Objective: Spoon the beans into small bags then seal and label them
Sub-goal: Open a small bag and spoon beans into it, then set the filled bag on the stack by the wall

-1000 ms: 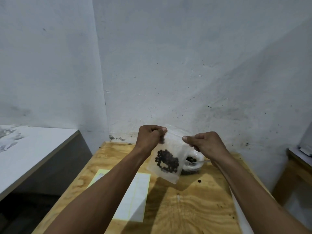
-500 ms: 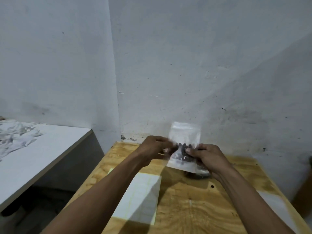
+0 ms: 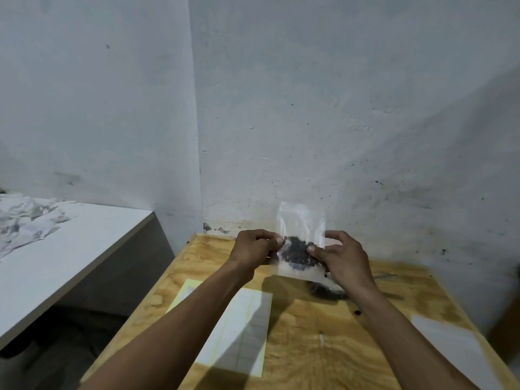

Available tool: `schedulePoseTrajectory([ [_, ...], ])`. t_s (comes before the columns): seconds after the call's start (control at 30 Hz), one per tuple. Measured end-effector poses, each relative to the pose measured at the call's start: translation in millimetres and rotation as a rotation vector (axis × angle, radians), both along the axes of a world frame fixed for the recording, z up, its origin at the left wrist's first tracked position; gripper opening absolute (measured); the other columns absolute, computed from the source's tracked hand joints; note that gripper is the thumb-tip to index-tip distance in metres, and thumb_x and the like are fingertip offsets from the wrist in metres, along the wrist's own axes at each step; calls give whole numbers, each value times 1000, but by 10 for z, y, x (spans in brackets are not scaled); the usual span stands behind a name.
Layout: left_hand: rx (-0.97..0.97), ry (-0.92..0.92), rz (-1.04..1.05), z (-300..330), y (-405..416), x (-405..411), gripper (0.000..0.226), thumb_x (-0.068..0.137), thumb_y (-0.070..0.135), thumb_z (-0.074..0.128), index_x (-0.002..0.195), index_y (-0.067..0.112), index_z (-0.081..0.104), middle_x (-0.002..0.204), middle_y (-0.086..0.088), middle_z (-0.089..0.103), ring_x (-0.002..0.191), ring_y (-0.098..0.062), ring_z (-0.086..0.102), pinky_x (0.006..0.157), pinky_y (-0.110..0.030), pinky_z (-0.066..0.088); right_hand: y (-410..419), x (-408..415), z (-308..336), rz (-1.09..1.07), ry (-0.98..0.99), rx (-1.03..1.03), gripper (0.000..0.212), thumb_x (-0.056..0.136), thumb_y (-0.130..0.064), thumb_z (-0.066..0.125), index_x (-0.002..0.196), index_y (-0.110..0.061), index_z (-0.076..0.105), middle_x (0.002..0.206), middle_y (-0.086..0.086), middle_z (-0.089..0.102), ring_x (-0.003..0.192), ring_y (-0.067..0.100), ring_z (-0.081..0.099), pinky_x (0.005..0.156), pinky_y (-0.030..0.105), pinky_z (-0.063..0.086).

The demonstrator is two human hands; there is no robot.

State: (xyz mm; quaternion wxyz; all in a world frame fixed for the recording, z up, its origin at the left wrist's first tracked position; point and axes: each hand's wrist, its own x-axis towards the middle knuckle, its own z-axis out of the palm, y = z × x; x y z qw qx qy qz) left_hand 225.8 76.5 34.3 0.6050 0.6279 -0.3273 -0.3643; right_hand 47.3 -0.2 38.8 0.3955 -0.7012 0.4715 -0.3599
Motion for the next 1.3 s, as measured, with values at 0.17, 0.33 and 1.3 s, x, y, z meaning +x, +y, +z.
schedulePoseTrajectory([
  [0.17,-9,-221,-80,-9,32,146,65,88,-3,72,147,12,49,89,-16,71,78,-26,72,76,-38,61,91,156,-37,16,70,-103,65,88,-31,76,145,-23,47,99,1,67,85,17,63,68,27,47],
  [0.33,81,-441,-98,-24,116,370,86,85,-1,73,158,19,31,94,-12,67,82,-26,70,83,-45,58,153,429,-94,96,160,-92,74,91,-32,72,154,-17,35,111,5,67,97,21,63,72,27,46],
  [1.3,285,-1011,-96,-914,238,1515,22,97,10,52,109,6,70,113,-13,70,101,-31,63,84,-36,49,349,1794,-876,403,725,-246,57,105,-49,26,158,-27,25,168,1,13,152,26,14,122,45,18],
])
